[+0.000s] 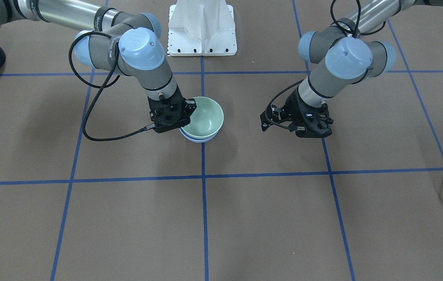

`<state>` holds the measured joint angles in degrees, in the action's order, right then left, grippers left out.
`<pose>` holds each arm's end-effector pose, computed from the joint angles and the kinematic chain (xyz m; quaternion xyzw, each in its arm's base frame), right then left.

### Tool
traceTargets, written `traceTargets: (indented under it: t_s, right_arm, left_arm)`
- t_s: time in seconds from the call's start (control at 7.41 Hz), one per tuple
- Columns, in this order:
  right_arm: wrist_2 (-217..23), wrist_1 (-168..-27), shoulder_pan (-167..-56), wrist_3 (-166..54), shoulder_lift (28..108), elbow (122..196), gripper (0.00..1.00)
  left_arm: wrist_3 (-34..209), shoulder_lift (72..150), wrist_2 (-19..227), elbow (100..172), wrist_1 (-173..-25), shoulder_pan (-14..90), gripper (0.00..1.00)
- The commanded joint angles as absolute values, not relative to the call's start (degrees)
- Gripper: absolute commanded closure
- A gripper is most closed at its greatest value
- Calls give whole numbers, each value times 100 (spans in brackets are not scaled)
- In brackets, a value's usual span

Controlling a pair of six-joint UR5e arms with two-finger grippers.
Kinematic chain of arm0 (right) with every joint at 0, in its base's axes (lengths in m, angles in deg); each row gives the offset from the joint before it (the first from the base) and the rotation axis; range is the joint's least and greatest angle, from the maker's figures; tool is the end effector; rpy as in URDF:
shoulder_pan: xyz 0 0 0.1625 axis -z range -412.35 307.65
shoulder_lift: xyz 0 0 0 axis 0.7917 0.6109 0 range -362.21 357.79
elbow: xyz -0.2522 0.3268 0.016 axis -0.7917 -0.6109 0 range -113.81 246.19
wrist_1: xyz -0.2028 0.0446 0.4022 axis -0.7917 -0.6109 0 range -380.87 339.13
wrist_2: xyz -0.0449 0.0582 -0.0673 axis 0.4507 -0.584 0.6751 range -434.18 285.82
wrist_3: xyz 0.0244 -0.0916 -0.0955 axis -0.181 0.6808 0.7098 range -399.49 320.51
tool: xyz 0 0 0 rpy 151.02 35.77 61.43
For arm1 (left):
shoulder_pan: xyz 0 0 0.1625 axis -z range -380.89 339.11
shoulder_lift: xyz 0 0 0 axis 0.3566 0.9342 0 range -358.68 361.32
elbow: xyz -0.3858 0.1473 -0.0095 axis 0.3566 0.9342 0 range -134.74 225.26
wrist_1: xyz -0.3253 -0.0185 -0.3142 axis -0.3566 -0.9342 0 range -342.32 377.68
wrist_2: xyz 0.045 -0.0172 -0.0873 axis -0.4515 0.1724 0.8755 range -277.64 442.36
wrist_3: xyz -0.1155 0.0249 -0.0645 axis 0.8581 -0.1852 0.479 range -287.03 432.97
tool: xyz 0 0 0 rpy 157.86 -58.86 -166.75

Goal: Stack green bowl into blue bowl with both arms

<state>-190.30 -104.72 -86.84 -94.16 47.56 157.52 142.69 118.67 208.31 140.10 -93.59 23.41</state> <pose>-0.5736 -0.4841 0.1986 0.0560 -0.4413 -0.0978 0.8902 0.4651 -0.5297 0.2837 -0.0044 0.5089 -0.0411 0.8598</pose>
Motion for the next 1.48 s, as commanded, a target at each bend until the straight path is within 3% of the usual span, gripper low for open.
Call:
traceTargets:
  t_s: [0.0,0.27,0.54,0.94,1.35]
  right_arm:
    - [-19028,-10472,-8662,-9416,4753,15707,88]
    - [-19028,-10472,-8662,-9416,4753,15690,86]
    - [-19028,-10472,-8653,-9425,4753,15690,75]
    - [-19028,-10454,-8671,-9373,4753,15698,1]
    - [-19107,-10366,-9222,-9337,4823,16074,0]
  left_arm:
    - [14267,11865,20813,14019,-9359,2340,4]
    - [14267,11857,20813,14027,-9359,2340,4]
    - [14267,11857,20804,14027,-9359,2340,3]
    - [14267,11865,20813,14036,-9359,2340,3]
    - [14215,11865,20926,14080,-9341,2611,3]
